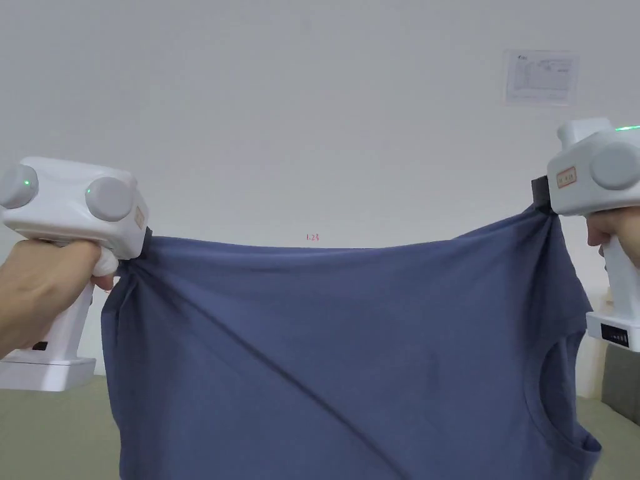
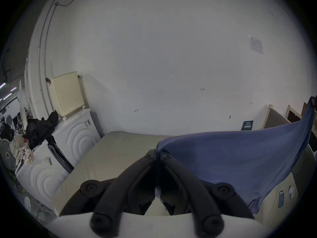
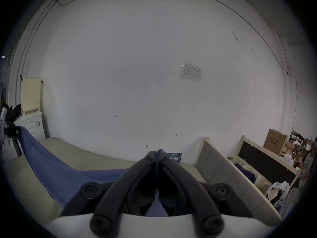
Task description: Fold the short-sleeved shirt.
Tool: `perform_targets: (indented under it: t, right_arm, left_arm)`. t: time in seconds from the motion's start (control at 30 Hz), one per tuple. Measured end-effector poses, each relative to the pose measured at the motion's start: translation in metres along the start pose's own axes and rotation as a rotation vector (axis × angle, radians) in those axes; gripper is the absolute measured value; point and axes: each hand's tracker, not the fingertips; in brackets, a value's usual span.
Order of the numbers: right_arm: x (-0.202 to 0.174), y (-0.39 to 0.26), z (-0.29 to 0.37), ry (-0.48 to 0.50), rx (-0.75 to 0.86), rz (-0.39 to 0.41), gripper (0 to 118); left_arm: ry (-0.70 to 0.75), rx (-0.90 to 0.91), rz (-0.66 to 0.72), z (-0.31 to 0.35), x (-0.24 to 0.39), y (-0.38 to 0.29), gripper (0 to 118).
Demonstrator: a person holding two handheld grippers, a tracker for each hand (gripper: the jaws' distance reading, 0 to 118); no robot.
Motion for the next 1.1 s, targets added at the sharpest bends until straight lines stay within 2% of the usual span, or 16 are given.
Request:
perform_targets:
  t: [0.2,0.3,0.43,0.53,0.73,0.87,0.93,0.97,1.0,1.1]
  right_arm:
    - [-0.012,-0.026,-0.039,-0.003,-0.033,-0.008,0]
    - [-0.017,-0.066,-0.056,0.002,-0.101,0.02,0]
    - [-0.019,-0.134,-0.063,0.03,-0.197,-0.025,0]
    - [-0.024,-0.193,-0.05,0.039,-0.283,0.019,0]
    - [-0.019,-0.299,0.004,0.123,-0.413,-0.037,0]
    - [-0.009,-0.351,0.074,0.154,-0.444,-0.049,0]
    - [-0.005,-0.373,0.111,0.188,-0.464,-0.023,0]
    - [-0.003,-0.385,0.13,0.168,-0.467,-0.052,0]
    - [0.002,-0.396,0.148,0.2,-0.497,-0.069,0]
    - [0.01,-0.425,0.204,0.2,-0.506,-0.08,0]
  left_arm:
    - [0.011,-0.011,0.015,-0.038,0.011,-0.02,3]
    - [0.014,-0.063,-0.029,-0.061,0.018,-0.051,3]
    - [-0.019,-0.158,-0.023,-0.086,0.027,-0.103,3]
    - [-0.025,-0.201,-0.047,-0.091,0.033,-0.15,3]
    - [-0.056,-0.295,-0.092,-0.065,0.023,-0.243,3]
    - [-0.102,-0.351,-0.093,-0.022,0.002,-0.299,3]
    - [-0.104,-0.349,-0.098,0.006,-0.008,-0.327,3]
    - [-0.109,-0.366,-0.113,0.019,-0.012,-0.342,3]
    - [-0.113,-0.372,-0.106,0.033,-0.017,-0.356,3]
    - [-0.122,-0.396,-0.122,0.075,-0.034,-0.395,3]
